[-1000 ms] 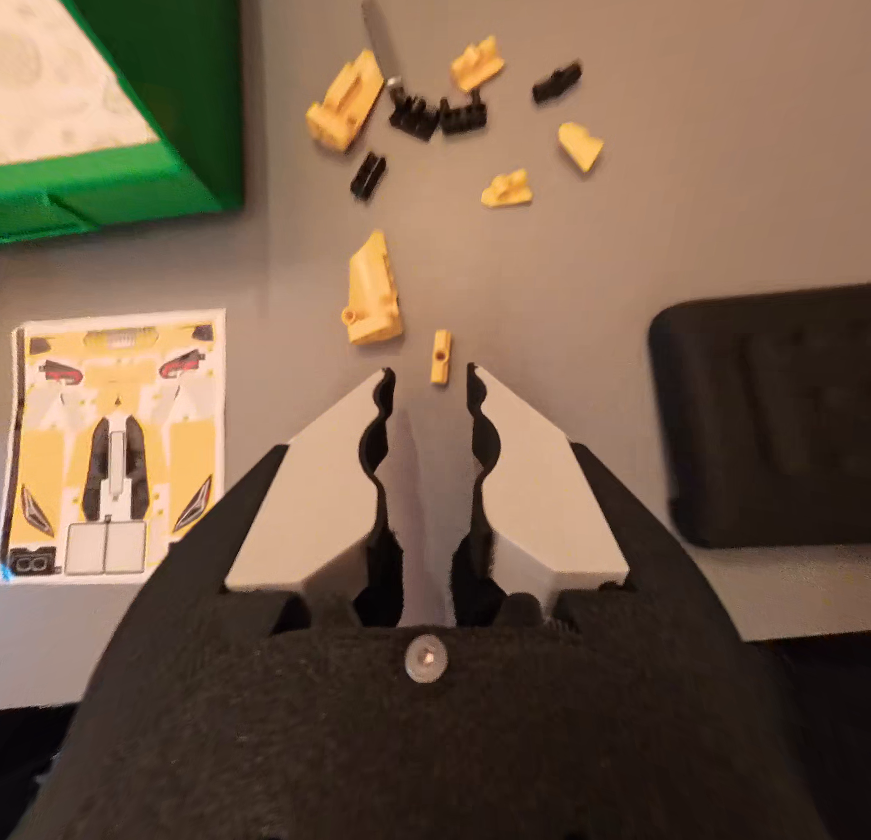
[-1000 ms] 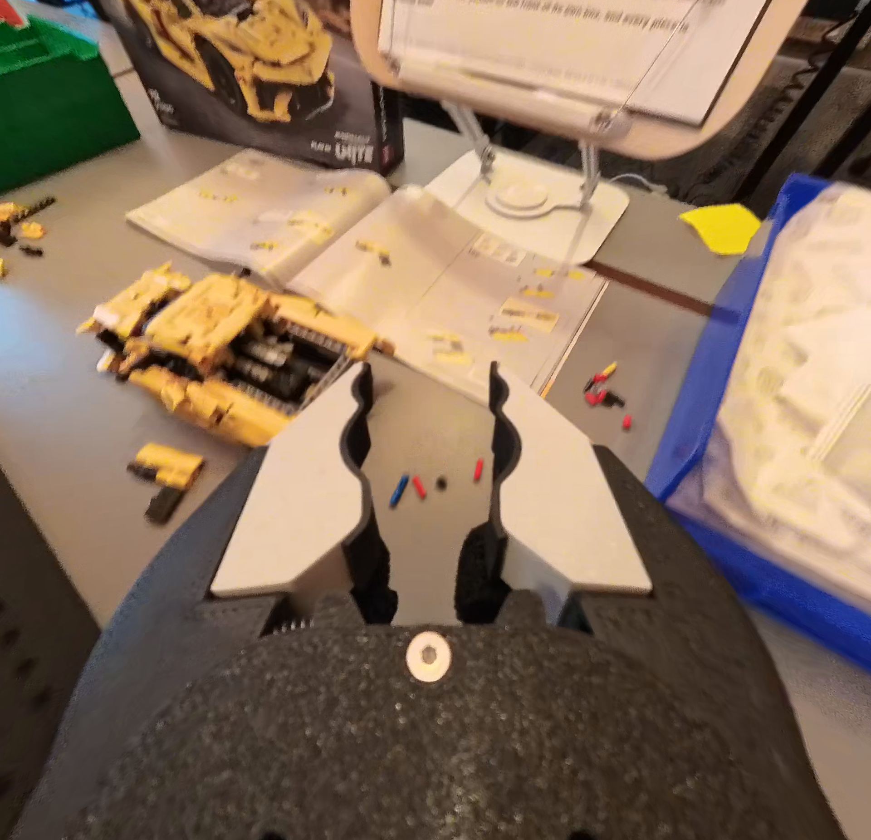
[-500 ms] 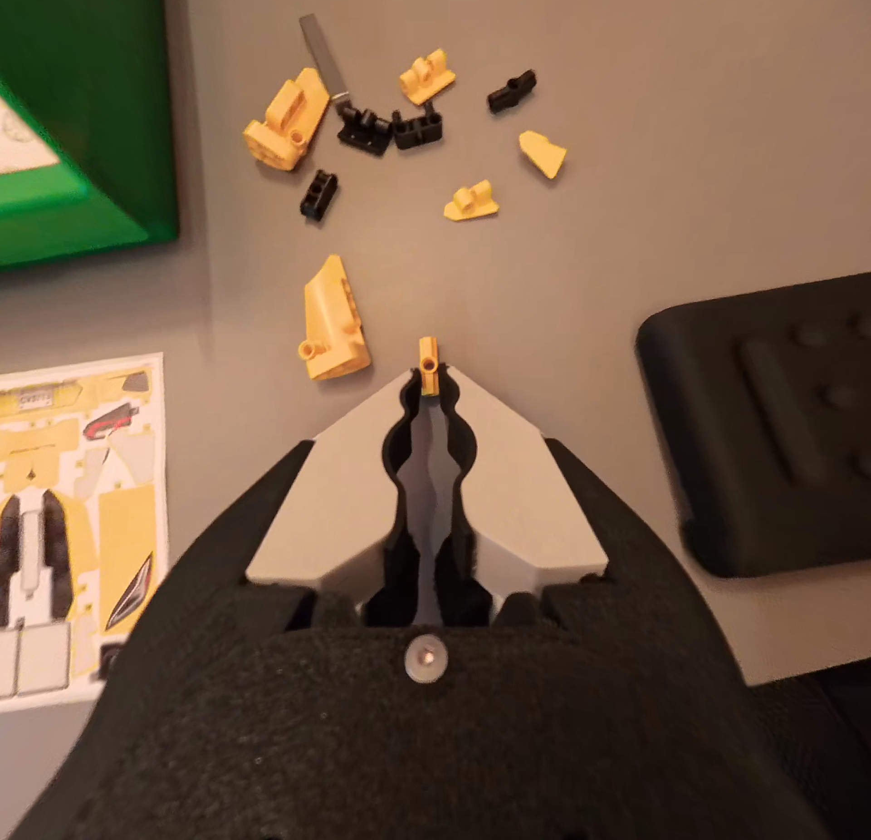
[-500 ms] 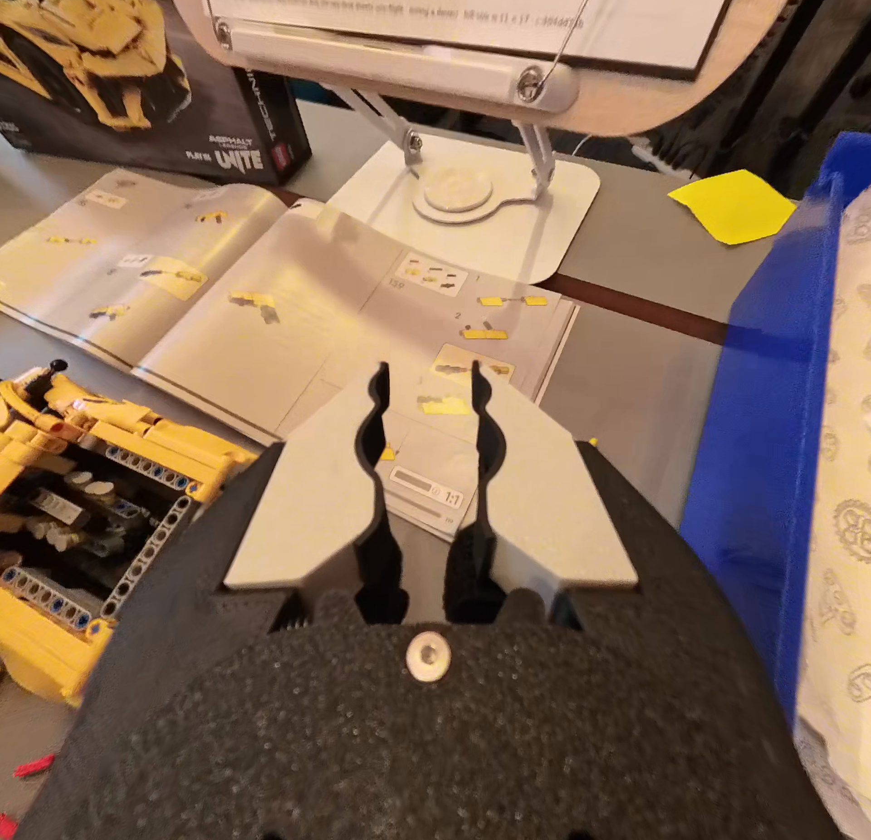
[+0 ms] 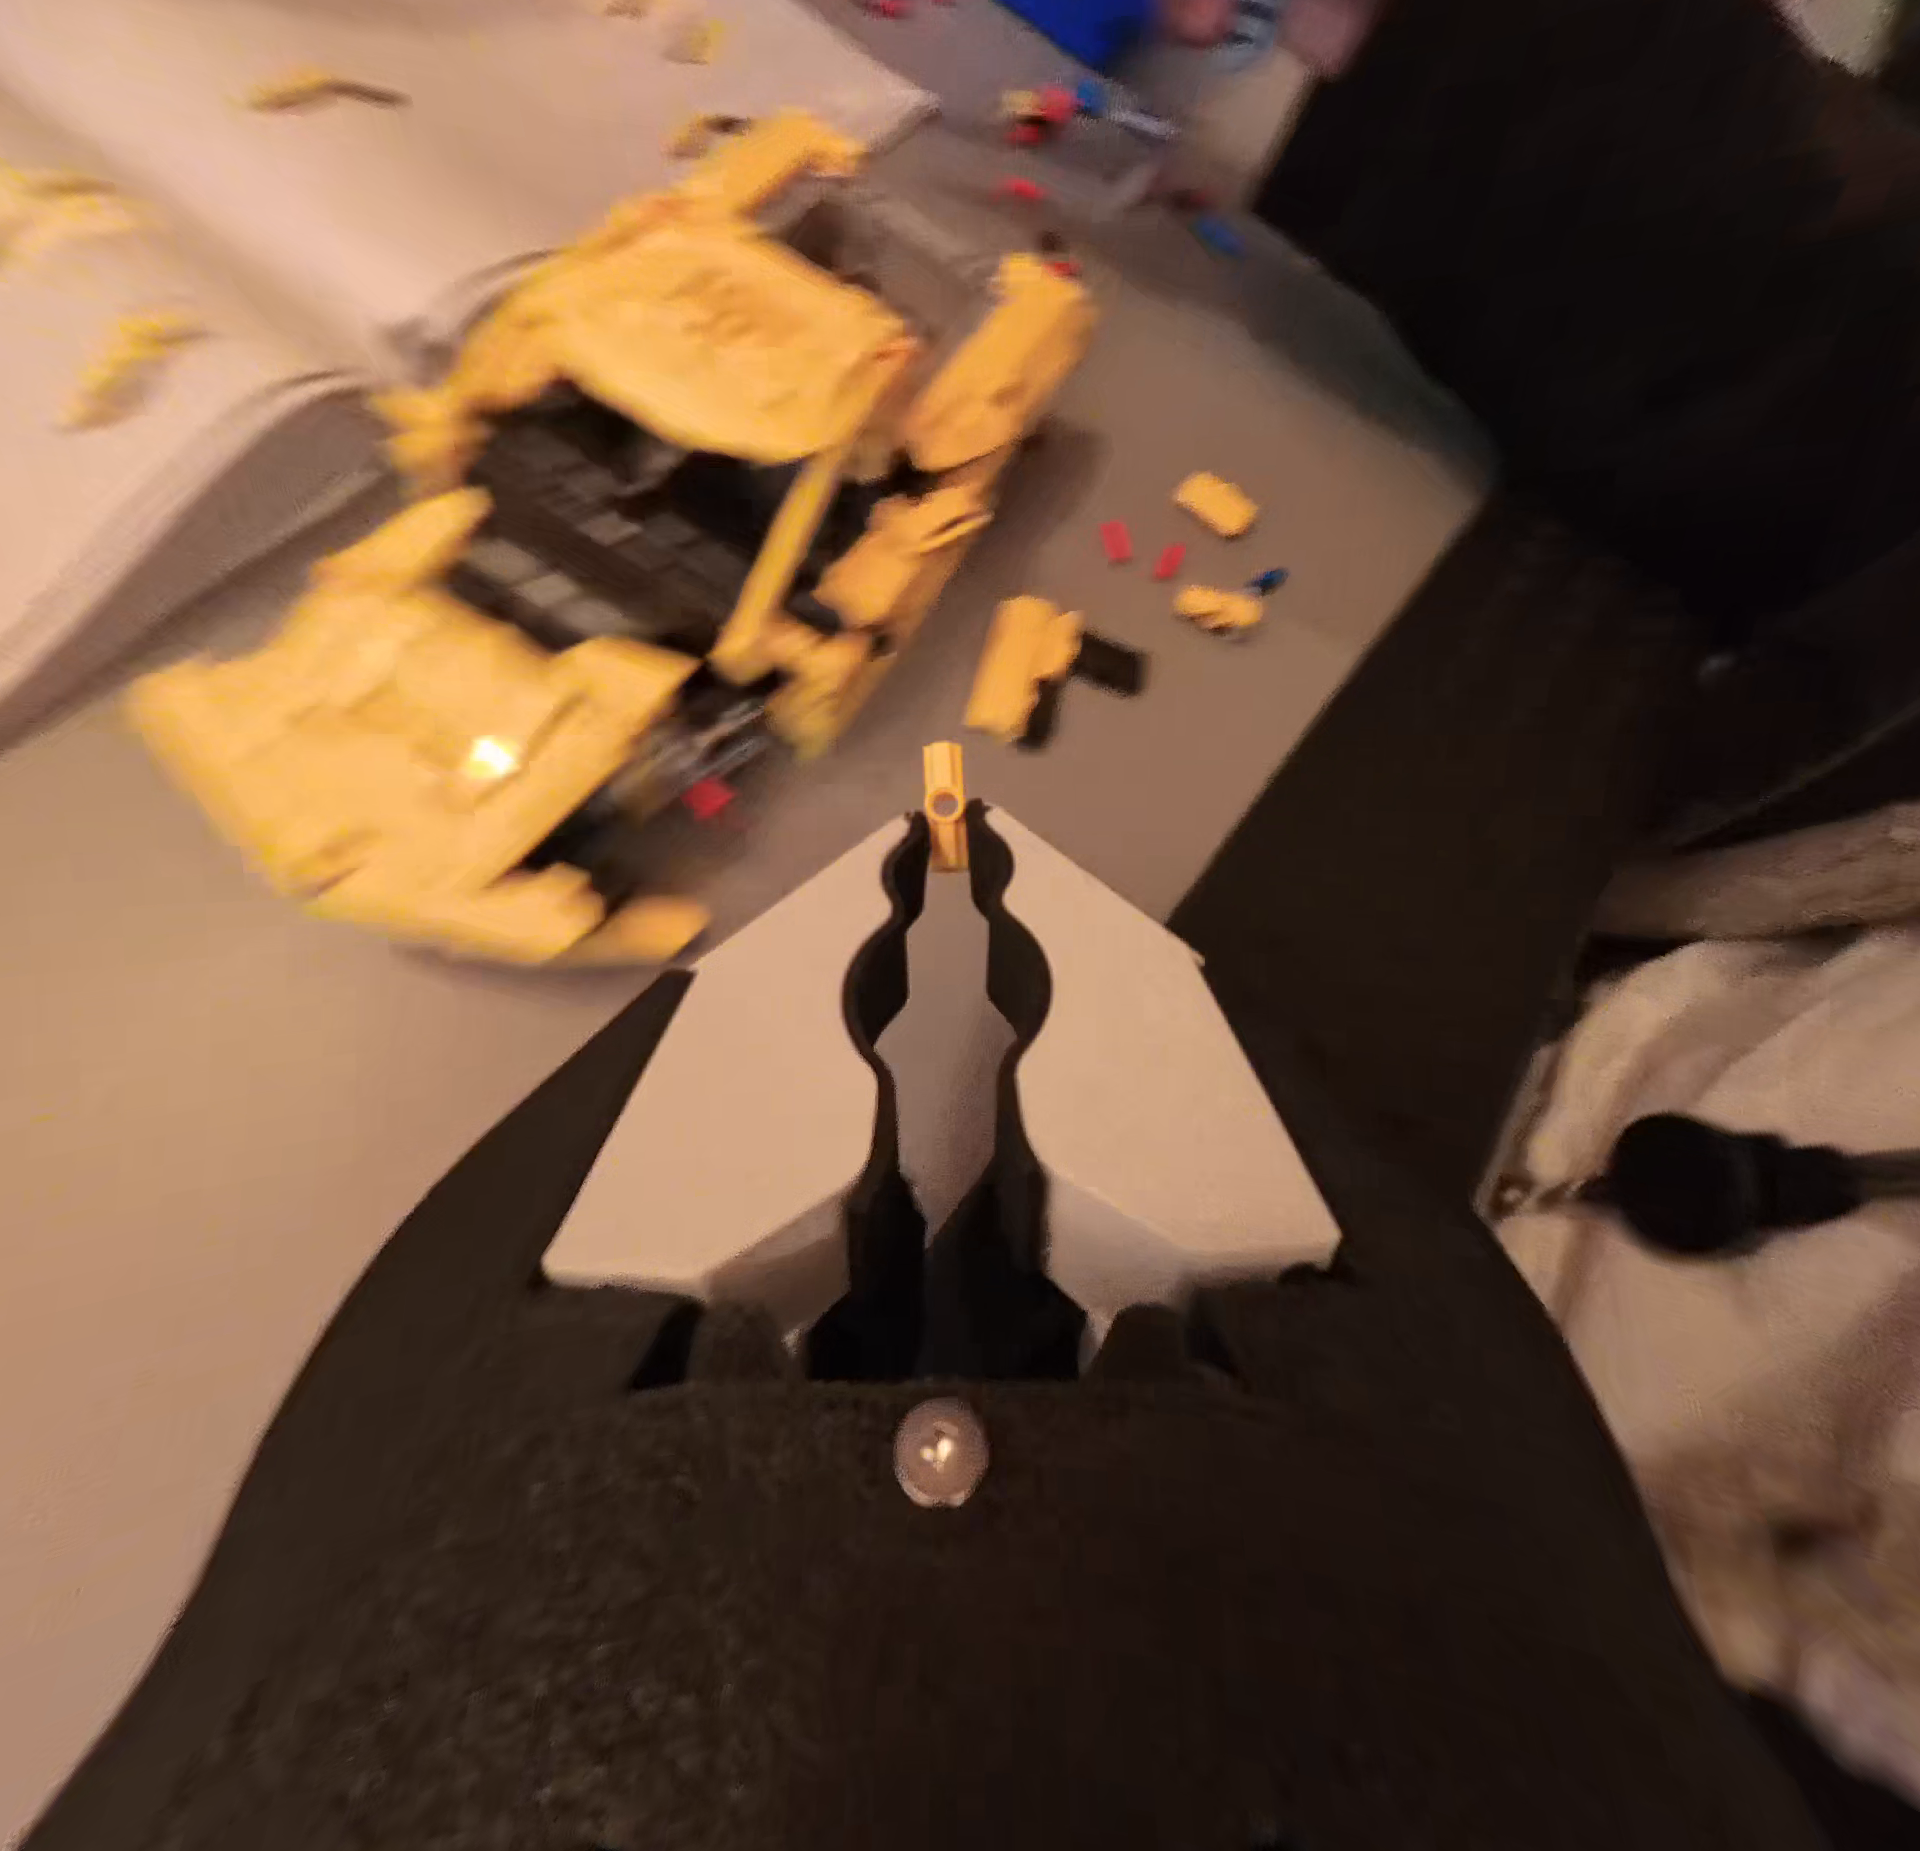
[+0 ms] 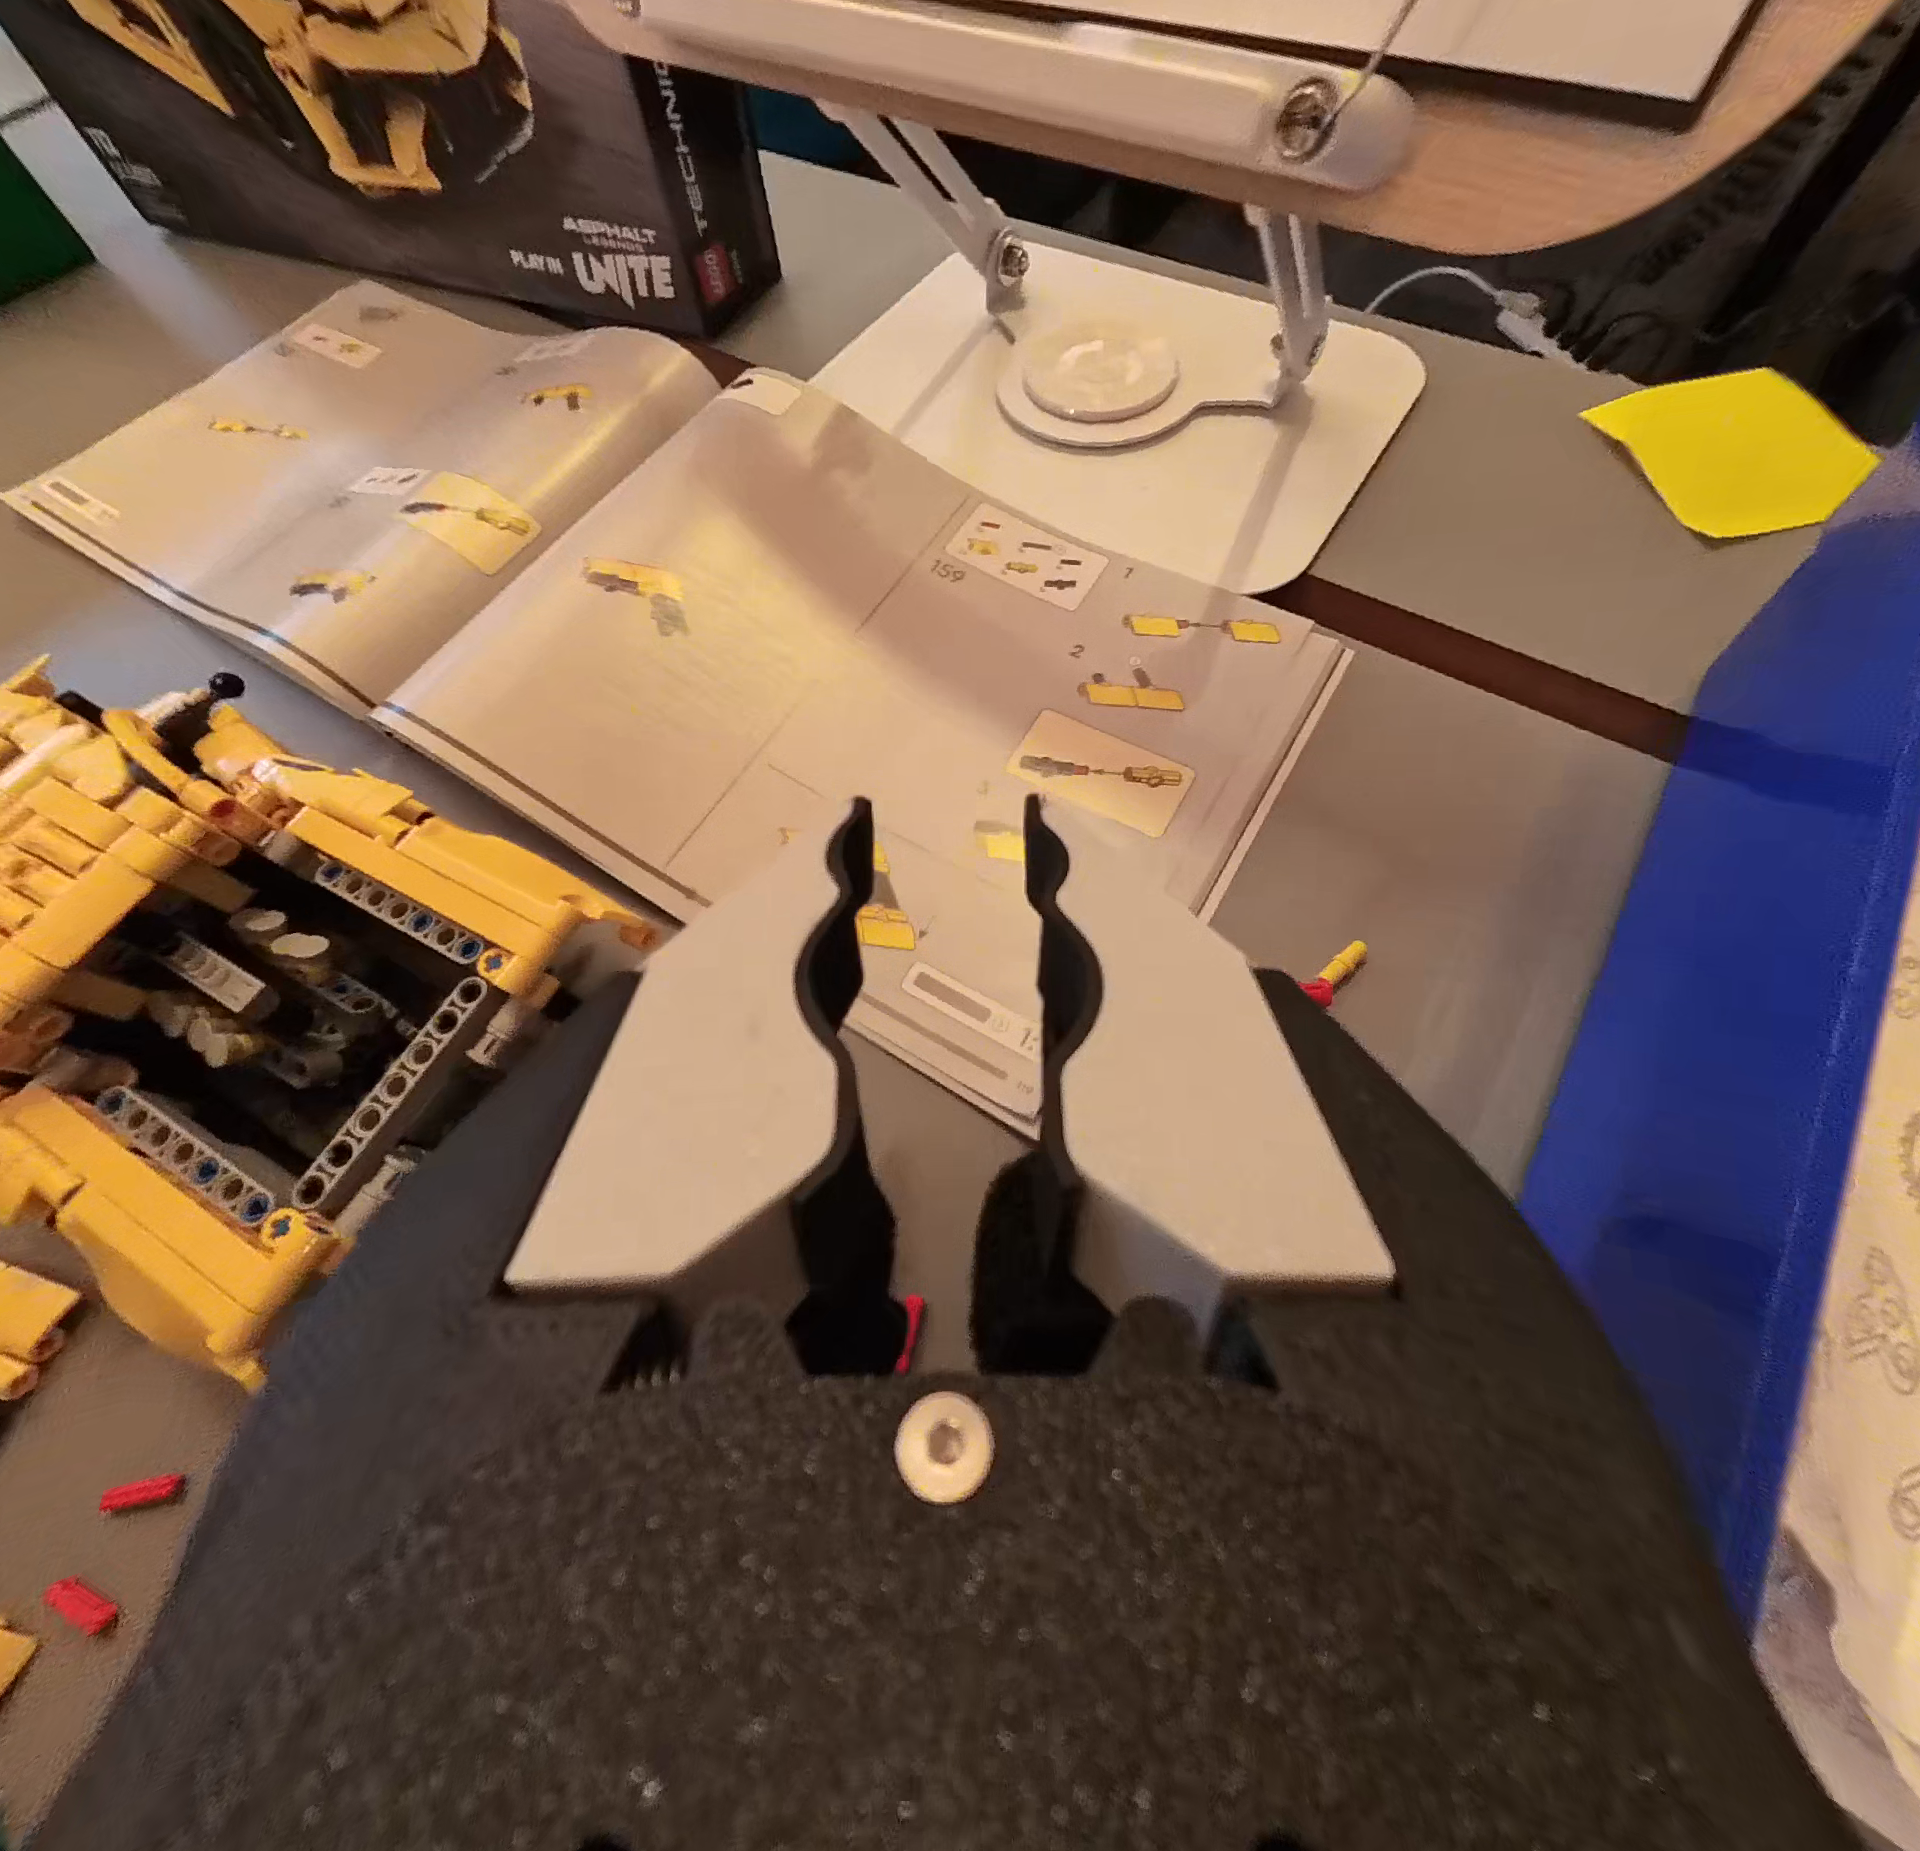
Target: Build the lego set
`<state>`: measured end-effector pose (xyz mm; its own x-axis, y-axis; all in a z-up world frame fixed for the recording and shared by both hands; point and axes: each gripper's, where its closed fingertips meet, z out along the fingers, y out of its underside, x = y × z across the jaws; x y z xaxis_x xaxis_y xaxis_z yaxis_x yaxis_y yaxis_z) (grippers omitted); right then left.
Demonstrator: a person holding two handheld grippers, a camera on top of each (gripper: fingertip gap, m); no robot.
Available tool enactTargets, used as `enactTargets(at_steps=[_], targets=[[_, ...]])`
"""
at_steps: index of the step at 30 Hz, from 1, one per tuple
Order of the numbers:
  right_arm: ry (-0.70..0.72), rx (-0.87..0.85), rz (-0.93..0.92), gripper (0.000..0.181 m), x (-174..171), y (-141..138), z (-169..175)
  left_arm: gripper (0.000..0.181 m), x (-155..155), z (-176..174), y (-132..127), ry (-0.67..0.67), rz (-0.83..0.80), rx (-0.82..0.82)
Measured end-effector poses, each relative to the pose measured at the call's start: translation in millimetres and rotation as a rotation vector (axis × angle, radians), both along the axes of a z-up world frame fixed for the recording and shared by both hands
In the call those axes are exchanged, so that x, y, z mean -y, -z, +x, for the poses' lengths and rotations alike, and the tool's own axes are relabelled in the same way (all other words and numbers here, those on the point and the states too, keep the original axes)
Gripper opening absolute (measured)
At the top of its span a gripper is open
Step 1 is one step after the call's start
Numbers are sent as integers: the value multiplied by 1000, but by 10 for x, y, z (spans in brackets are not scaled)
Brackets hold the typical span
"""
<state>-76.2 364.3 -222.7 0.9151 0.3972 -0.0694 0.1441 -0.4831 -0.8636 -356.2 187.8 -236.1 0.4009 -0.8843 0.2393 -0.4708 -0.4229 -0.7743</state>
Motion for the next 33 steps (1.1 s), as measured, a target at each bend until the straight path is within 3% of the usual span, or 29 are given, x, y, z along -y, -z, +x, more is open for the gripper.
enactTargets(at_steps=[5, 11, 27, 30, 33], targets=[[-5, 118, -3, 29, 25, 67, -17, 7, 370, 951, 226, 214, -85, -46], [-39, 120, 4, 29, 57, 40, -99, 6, 449, 1381, 489, 314, 17, -206], [-85, 125, 7, 30, 102, 32, -220, 7, 356, 1462, 635, 241, -5, -278], [-86, 119, 2, 30, 101, 50, -225, 28, 369, 1458, 611, 242, 1, -260], [-89, 109, -25, 31, 115, 102, -230, 30, 309, 1319, 429, 206, 40, -204]])
